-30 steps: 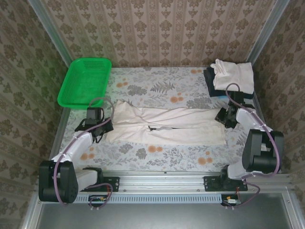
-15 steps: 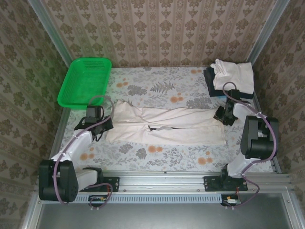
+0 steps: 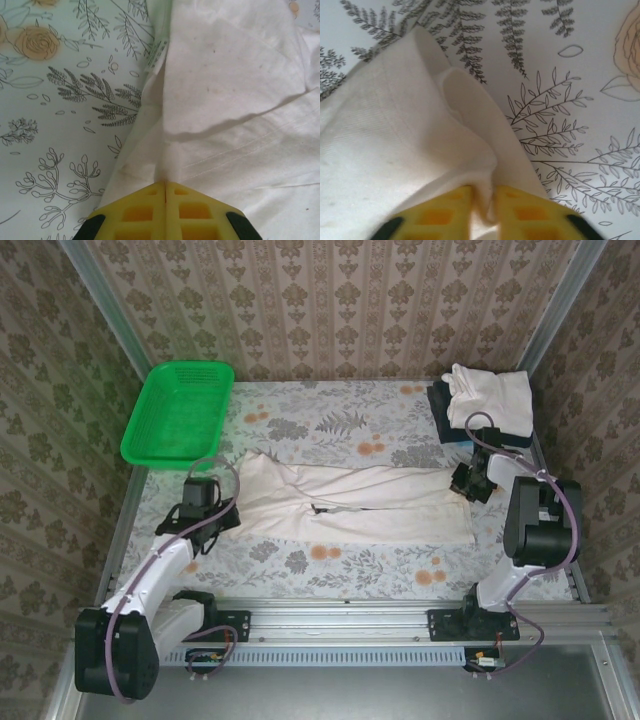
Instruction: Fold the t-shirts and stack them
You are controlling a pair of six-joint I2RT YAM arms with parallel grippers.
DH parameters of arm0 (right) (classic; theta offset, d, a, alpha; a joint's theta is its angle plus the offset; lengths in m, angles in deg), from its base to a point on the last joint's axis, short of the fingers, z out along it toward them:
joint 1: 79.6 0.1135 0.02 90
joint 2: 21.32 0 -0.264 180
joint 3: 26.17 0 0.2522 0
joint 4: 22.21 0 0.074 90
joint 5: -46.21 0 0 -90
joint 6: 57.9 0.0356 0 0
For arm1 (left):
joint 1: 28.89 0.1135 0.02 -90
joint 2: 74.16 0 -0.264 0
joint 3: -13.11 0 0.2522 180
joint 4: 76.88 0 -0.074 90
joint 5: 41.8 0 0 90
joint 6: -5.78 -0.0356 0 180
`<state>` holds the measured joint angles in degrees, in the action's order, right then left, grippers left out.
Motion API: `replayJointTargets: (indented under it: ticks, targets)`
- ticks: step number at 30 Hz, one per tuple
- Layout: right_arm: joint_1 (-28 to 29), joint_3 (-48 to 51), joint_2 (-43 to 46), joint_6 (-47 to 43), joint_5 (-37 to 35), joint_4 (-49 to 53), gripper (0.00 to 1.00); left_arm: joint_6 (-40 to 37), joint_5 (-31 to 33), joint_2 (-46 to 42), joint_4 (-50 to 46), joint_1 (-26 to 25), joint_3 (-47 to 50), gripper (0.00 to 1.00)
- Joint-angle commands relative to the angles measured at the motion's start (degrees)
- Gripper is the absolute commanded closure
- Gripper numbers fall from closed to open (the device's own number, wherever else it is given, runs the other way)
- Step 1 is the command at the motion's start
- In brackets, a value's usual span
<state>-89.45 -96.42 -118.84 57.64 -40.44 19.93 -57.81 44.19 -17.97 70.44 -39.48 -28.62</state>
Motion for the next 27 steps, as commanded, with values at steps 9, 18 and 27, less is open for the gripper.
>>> replayJointTargets:
  ticks: [9,18,27]
  targets:
    - [0.3,2.0,7.2,0.4,-3.0,4.2,1.00,8.7,1.0,-1.5,-2.5,-0.5,3.1,1.00]
    - [3.6,1.9,10.7,1.1,-6.0,6.7,0.73,9.6,0.5,-7.3,-6.5,-1.8,3.3,0.66]
    - [21.4,3.0,10.1,4.6,-3.1,-1.6,0.70,2.9,1.7,2.0,-4.4,-1.9,-9.7,0.36]
